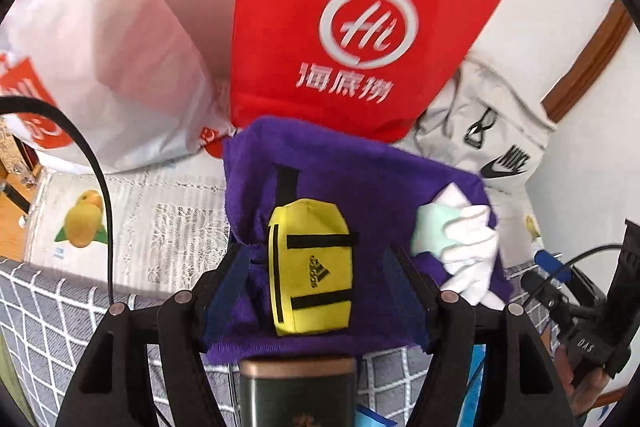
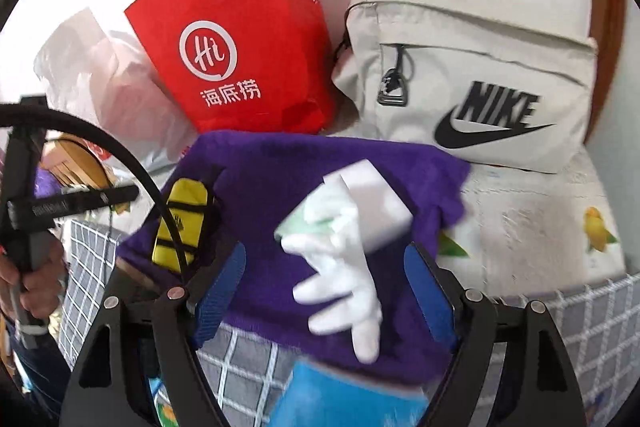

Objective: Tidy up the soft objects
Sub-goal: 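Lower and release the gloves and the yellow pouch onto the purple towel, then move the right gripper to the green tissue pack and grasp it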

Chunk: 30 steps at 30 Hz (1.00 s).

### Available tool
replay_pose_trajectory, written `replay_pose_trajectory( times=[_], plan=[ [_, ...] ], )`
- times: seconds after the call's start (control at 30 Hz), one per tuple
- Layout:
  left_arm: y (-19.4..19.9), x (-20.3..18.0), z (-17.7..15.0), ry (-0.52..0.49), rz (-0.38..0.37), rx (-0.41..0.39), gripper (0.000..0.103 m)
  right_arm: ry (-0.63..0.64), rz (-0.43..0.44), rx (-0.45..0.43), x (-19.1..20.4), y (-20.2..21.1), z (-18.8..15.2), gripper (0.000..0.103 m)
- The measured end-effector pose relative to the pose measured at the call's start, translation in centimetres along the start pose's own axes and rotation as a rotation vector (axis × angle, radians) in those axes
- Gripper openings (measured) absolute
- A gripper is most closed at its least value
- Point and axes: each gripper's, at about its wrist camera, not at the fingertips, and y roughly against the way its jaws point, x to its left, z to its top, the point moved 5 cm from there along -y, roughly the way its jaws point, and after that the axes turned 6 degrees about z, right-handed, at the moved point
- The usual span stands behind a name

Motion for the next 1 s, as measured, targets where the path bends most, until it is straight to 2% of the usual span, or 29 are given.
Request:
replay_pose_trajectory(
  times=[0.1, 0.23, 0.33, 0.43, 0.73, 0.83, 1.0],
  plan=[
    [2.1, -0.2, -0.9, -0.031, -0.010, -0.013, 0.068, 0.022, -0.018, -0.016, 0.9, 2.3, -0.9, 0.081],
    [5.5, 0.4, -2.8, -0.064, 0.014, -0.054, 0.068, 0.020, -0.016, -0.031, 2.3, 5.0, -2.1, 0.081],
    [7.7, 0.8, -4.9, -0.085, 0.007, -0.072, 0.068, -0.005, 0.024, -0.026, 3.4, 6.2, -3.6, 0.081],
    [9.4, 1.6, -7.1, -0.078, 0.009, -0.084, 0.068, 0.033, -0.004, -0.048, 5.1, 7.6, -5.3, 0.081],
    [10.9, 2.4, -14.0, -0.088, 0.037, -0.054, 0.068, 0.098, 0.020, -0.081, 9.6, 11.1, -11.8, 0.081],
    [11.3, 2.5, -15.8, -0.100, 0.052, -0.047, 0.068, 0.114, -0.002, -0.062, 10.5, 11.4, -14.6, 0.081],
    [11.5, 2.6, -18.4, -0.096, 0.061, -0.040, 0.068, 0.115, 0.010, -0.005, 11.3, 11.2, -18.4, 0.081]
  ],
)
